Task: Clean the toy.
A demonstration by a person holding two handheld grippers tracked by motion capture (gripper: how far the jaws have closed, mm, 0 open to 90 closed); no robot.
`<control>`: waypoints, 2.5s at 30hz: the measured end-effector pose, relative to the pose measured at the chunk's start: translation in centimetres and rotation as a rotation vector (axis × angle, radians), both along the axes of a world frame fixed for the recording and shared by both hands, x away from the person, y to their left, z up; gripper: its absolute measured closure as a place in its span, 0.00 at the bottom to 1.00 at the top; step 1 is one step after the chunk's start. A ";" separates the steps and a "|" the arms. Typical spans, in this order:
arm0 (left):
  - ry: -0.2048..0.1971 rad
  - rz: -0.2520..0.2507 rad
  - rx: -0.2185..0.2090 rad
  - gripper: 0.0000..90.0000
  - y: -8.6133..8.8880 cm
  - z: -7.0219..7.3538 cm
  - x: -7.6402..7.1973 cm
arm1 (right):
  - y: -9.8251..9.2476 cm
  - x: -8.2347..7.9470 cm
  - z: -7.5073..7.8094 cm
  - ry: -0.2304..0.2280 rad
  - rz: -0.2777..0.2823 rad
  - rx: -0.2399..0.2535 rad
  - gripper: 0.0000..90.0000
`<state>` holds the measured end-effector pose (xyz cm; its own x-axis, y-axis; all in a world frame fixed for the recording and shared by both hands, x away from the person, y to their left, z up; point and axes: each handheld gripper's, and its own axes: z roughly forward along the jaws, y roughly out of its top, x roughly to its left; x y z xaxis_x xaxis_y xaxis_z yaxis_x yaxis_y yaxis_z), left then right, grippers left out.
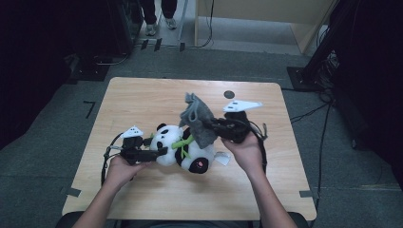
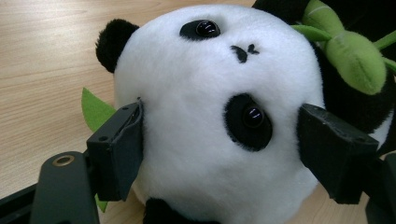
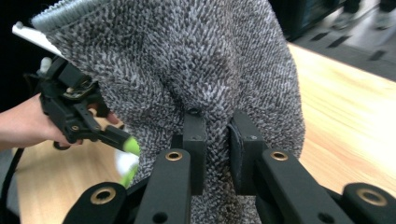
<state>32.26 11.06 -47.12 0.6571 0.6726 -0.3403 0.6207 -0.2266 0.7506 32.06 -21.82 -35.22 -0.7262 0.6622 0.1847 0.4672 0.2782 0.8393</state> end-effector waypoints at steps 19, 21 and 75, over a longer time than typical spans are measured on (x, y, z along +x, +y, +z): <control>0.024 -0.048 -0.014 0.28 1.6 0.4 -0.3 | 9.1 5.3 -5.6 0.140 0.106 -0.246 0.90; 0.014 -0.044 -0.021 0.27 1.4 -0.1 -0.6 | 8.9 5.5 -5.7 0.157 0.116 -0.227 0.90; -0.117 0.031 0.062 0.41 -1.1 -1.6 -1.0 | 8.0 7.6 -3.4 0.190 0.042 -0.169 0.90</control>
<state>31.23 9.99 -48.71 0.6686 0.7104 -0.2197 0.5369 -0.2569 0.8036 39.64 -13.85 -38.60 -0.7166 0.6653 0.2095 0.5971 0.4299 0.6773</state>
